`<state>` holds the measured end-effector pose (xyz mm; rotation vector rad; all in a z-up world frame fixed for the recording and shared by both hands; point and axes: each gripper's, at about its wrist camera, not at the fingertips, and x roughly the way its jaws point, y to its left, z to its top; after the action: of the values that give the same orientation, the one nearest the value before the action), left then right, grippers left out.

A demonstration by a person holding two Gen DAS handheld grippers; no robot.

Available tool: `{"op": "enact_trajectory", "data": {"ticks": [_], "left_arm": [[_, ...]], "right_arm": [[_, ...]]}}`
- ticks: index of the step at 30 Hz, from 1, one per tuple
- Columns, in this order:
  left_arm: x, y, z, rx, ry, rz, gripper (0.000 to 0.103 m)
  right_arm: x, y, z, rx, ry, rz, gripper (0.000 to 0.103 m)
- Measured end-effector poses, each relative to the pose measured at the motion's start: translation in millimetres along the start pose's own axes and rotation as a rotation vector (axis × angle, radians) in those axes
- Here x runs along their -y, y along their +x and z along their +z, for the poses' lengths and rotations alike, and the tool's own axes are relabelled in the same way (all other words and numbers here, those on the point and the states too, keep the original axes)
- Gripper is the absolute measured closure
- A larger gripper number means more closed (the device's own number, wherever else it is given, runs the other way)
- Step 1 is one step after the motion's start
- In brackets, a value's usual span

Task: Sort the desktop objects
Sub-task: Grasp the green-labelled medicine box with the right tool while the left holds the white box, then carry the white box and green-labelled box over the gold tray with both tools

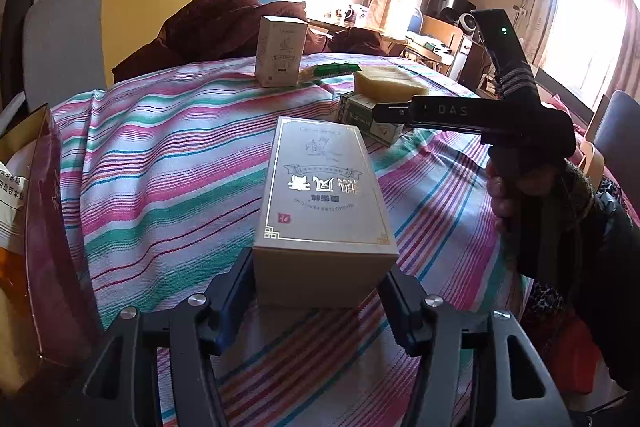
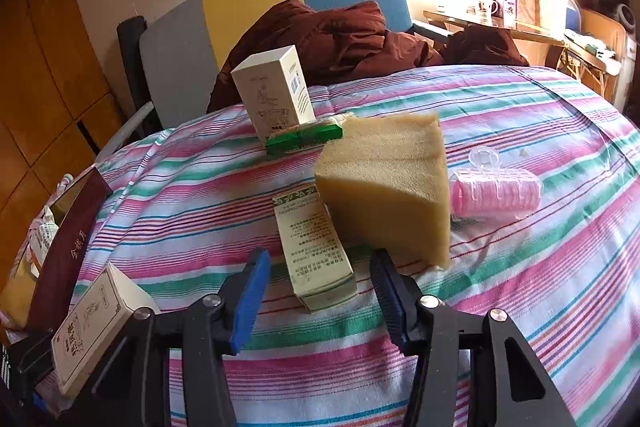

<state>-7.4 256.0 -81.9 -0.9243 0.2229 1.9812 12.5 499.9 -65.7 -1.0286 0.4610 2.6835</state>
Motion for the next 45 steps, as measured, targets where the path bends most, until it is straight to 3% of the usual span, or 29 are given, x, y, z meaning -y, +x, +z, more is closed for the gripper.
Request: {"op": "enact_trajectory", "data": {"ticks": [5,7,9,15,24,29,32,36,45], "left_arm": [[0.7,0.8,-3.0,0.015,-0.003,-0.028,0.032],[-1.0,1.2,-3.3,0.017,-0.012,-0.045,0.03],[-7.0,-0.2,-4.2,0.029,-0.051,-0.073,0.03],[-19.5,-1.0,-5.1,0.057,-0.129,-0.136,0.031],[-11.0,1.2,-0.5,0.046,-0.11,-0.07,0.032],[-3.3,2.1,5.7,0.033,-0.084,0.03,0.032],[-4.2,0.0,8.3,0.036,-0.09,0.044,0.032],[-1.3,-3.7,9.4,0.042,-0.068,0.067,0.045],[8.9,-48.0,8.4,0.149,-0.044,0.065,0.049]], "right_arm": [[-9.7,11.8,4.0,-0.03,-0.036,0.007,0.053],[-11.9,16.5,4.0,-0.045,-0.047,0.004,0.058],[-13.9,19.4,3.0,-0.057,-0.058,-0.009,0.071],[-17.1,18.3,-0.4,-0.062,-0.07,-0.01,0.073],[-33.5,-6.7,-28.9,-0.044,-0.077,0.02,0.073],[-40.8,-20.7,-44.4,-0.027,-0.075,0.031,0.072],[-43.1,-25.6,-49.4,-0.02,-0.08,0.026,0.072],[-43.5,-29.7,-52.3,-0.016,-0.07,0.03,0.072],[-51.7,-40.9,-61.2,-0.019,-0.065,0.064,0.073]]}}
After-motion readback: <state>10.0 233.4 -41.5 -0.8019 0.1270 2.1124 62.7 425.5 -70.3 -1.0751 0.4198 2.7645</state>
